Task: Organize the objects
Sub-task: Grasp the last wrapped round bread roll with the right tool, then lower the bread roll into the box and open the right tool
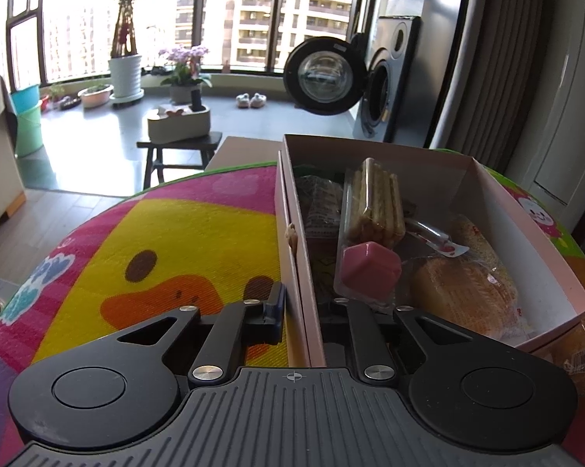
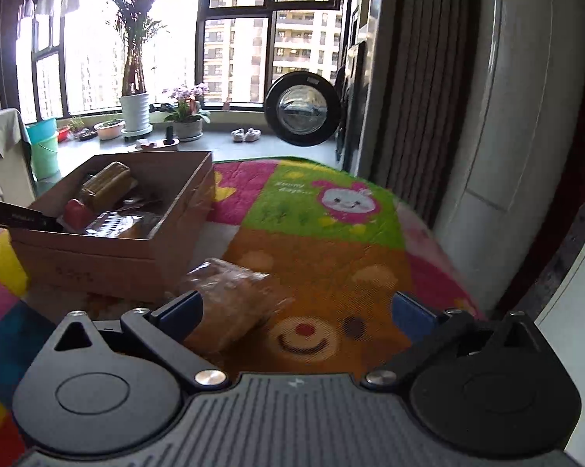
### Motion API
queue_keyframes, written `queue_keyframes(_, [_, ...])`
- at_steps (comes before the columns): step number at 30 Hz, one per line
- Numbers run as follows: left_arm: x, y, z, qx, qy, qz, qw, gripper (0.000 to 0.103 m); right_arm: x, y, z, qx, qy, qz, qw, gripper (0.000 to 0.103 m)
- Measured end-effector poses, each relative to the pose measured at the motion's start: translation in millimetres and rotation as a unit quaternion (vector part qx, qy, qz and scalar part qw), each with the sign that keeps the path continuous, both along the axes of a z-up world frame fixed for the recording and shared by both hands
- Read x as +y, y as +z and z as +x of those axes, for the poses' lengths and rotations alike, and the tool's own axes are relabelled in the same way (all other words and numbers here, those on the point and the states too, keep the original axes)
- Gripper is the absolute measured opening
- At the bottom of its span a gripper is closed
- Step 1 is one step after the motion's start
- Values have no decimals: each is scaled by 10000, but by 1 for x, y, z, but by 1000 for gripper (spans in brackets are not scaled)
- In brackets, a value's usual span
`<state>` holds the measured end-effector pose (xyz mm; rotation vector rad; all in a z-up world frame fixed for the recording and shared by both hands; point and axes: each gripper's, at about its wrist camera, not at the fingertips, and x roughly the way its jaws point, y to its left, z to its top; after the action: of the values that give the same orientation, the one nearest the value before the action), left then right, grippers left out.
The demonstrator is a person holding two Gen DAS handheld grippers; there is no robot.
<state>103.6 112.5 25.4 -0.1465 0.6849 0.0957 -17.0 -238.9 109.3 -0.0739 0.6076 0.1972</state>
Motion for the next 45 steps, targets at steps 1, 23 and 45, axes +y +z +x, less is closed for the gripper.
queue_keyframes(1, [0, 0, 0, 5, 0, 10, 10000, 15, 5, -3, 0, 106, 80, 168, 9998, 103])
queue_keyframes(23, [-1, 0, -1, -2, -43, 38, 10000, 15, 36, -24, 15, 480, 209, -19, 9986, 95])
queue_keyframes(45, [-1, 1, 1, -7, -97, 17, 10000, 15, 33, -15, -4, 999, 364, -585, 9926, 55])
